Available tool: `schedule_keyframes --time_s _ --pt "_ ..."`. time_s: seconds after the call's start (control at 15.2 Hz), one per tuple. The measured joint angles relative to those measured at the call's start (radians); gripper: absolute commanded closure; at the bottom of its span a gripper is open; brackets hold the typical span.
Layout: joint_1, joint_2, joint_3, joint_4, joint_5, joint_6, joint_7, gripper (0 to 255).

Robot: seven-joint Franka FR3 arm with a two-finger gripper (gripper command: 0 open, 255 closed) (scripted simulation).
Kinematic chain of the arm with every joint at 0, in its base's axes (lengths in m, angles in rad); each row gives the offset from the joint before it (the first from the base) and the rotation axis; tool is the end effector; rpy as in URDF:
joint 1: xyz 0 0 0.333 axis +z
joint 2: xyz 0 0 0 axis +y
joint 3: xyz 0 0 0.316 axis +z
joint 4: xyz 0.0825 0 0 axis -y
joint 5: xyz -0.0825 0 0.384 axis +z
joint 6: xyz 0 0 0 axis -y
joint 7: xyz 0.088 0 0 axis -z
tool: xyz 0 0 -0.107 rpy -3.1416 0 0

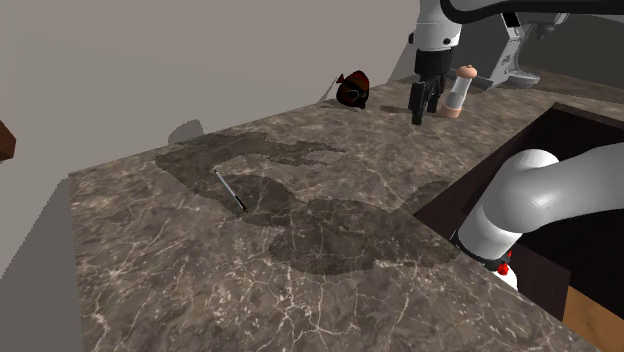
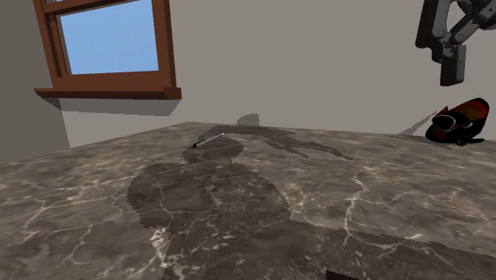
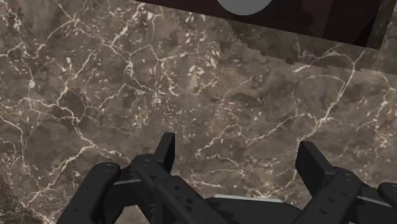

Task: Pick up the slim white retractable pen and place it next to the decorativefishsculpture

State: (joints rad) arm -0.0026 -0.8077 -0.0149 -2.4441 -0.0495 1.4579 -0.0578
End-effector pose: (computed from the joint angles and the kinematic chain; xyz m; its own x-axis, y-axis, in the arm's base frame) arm 0.2847 -0.0117 0.5473 0.9829 0.0414 -0.1795 0.0472 -0.9985 0.0283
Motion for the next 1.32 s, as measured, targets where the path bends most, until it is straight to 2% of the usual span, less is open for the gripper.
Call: schedule_keyframes --time_s 0.13,0.53,0.92,1.32 --pt "0.003 0.008 0.007 -0.002 0.010 0.012 0.010 0" --pt "0.041 0.067 0.080 -0.031 0.116 0.137 0.113 0" --pt "0.085 0.185 0.174 -0.012 0.223 0.290 0.230 0" --pt "0.110 0.342 0.254 0.061 0.288 0.437 0.325 0"
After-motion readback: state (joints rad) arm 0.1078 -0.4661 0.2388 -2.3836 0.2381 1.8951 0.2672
